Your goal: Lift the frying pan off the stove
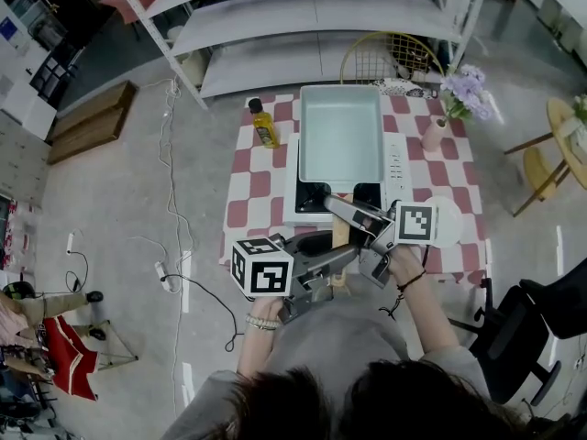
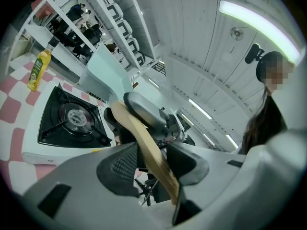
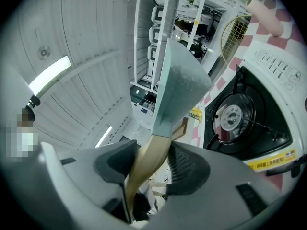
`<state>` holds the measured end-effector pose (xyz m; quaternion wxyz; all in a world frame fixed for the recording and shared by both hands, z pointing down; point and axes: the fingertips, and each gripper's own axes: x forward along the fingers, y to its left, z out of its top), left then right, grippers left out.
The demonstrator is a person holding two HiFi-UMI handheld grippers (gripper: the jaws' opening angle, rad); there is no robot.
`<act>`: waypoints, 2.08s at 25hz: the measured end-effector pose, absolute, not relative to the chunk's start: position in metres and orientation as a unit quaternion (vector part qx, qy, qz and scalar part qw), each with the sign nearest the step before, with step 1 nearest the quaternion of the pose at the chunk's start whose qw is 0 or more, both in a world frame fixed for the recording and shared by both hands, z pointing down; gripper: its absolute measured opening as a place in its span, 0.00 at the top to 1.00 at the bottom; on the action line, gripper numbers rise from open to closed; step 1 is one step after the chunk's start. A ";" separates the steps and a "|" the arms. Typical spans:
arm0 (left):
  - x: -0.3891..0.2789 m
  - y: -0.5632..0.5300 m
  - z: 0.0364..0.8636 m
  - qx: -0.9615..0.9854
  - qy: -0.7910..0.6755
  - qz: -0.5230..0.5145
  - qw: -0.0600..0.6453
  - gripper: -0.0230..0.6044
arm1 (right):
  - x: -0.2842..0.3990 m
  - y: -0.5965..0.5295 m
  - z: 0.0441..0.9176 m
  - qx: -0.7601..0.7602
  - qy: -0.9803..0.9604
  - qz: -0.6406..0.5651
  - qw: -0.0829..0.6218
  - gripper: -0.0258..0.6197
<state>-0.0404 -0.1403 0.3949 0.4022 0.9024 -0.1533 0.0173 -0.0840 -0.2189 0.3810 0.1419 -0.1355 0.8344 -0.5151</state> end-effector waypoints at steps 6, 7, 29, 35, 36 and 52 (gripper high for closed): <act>-0.037 -0.140 0.386 0.910 -0.148 0.016 0.388 0.66 | -0.080 -0.218 0.369 -0.136 0.839 -0.506 0.147 0.63; -0.036 -0.140 0.384 0.911 -0.147 0.016 0.386 0.66 | -0.079 -0.218 0.367 -0.135 0.840 -0.504 0.148 0.63; -0.034 -0.135 0.351 0.930 -0.132 -0.004 0.343 0.66 | -0.077 -0.212 0.327 -0.127 0.861 -0.467 0.158 0.63; -0.036 -0.131 0.341 0.934 -0.131 -0.010 0.333 0.66 | -0.078 -0.208 0.317 -0.124 0.863 -0.463 0.161 0.63; -0.036 -0.131 0.340 0.934 -0.131 -0.011 0.332 0.66 | -0.078 -0.207 0.316 -0.123 0.865 -0.460 0.160 0.63; -0.034 -0.133 0.331 0.936 -0.135 -0.018 0.323 0.66 | -0.073 -0.210 0.309 -0.114 0.869 -0.454 0.160 0.63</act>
